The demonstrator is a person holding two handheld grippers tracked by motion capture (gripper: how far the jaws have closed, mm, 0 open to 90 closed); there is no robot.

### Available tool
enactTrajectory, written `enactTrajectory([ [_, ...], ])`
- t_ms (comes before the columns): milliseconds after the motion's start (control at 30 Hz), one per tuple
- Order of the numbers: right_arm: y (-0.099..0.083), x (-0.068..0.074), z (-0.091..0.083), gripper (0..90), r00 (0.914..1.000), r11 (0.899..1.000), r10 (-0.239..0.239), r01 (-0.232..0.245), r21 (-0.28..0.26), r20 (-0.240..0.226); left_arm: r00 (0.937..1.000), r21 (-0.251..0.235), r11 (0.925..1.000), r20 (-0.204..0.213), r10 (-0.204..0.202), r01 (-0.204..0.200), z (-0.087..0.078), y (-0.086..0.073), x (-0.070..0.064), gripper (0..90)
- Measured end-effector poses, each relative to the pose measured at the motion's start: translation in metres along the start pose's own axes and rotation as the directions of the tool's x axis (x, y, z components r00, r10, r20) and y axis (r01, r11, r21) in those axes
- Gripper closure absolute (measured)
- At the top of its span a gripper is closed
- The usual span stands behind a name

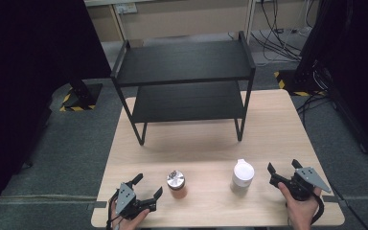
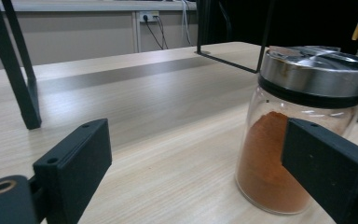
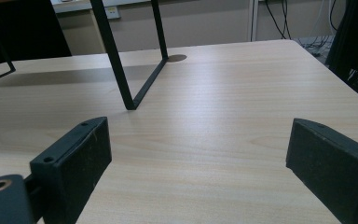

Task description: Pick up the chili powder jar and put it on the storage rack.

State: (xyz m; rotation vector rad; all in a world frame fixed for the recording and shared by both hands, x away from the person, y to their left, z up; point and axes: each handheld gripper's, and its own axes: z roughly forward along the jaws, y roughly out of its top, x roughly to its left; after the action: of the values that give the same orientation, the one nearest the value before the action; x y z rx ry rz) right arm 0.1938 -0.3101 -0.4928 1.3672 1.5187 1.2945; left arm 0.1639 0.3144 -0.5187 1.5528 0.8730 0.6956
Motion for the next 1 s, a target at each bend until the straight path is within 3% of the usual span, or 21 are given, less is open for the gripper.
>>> enactTrajectory([
  [567,0.001,0.0,0.001,6.7,1.0,1.0,0.001,-0.001,0.008,0.002,0.9975,0.02,0.9992,0.063,0.033,-0.035,0.008,0.004,-0.007,8.1],
  [1000,0.003,0.0,0.001,6.4,1.0,1.0,-0.001,0.001,0.016,0.001,0.9906,0.034,0.9967,0.118,0.069,-0.074,0.024,0.01,-0.017,8.9],
])
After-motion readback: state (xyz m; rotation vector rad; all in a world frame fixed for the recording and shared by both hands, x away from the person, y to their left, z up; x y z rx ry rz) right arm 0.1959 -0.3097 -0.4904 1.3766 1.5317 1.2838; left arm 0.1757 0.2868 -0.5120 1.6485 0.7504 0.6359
